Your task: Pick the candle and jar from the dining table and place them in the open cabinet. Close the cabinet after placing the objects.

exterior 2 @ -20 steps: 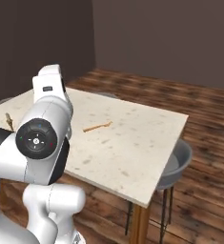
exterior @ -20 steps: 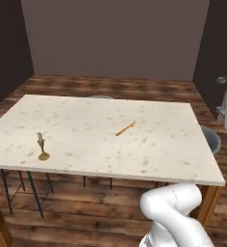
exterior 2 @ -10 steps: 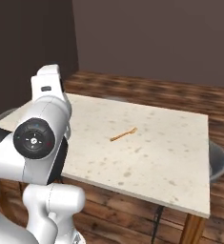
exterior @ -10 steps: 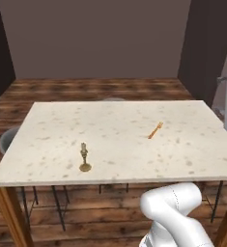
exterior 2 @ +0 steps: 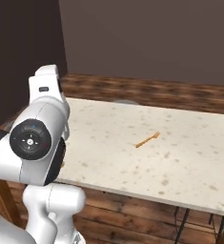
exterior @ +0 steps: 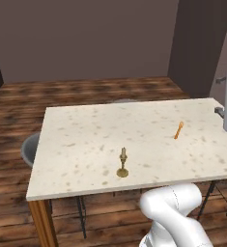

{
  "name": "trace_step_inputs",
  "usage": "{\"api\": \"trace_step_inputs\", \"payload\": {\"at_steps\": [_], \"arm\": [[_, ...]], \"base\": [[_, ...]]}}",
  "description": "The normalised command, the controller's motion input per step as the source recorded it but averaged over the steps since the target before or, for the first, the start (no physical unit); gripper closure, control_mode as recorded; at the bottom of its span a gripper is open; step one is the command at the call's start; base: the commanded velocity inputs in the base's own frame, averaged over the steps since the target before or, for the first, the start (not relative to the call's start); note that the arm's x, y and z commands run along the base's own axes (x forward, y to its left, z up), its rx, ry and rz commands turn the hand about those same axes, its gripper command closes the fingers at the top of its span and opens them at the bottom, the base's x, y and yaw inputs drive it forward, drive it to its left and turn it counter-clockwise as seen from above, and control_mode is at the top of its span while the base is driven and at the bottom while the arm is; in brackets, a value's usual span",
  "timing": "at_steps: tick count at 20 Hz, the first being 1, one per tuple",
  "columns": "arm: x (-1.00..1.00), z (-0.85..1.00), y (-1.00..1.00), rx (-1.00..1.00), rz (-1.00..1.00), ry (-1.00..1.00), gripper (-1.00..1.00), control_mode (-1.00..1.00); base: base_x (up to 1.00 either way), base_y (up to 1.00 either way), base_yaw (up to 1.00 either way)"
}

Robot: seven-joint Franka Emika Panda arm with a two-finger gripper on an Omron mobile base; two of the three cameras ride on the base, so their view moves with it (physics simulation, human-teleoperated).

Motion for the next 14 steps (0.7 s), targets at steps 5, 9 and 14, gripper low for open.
{"api": "trace_step_inputs", "payload": {"at_steps": [5, 9, 14], "arm": [[0.0, 0.0, 0.0, 0.0, 0.0, 0.0, -1.0, 1.0], [0.0, 0.0, 0.0, 0.0, 0.0, 0.0, -1.0, 1.0], [-0.03, -0.04, 0.0, 0.0, 0.0, 0.0, -1.0, -1.0]], "base": [[0.4, 0.22, -0.1], [0.19, 0.02, -0.02], [-0.02, 0.0, 0.0]]}}
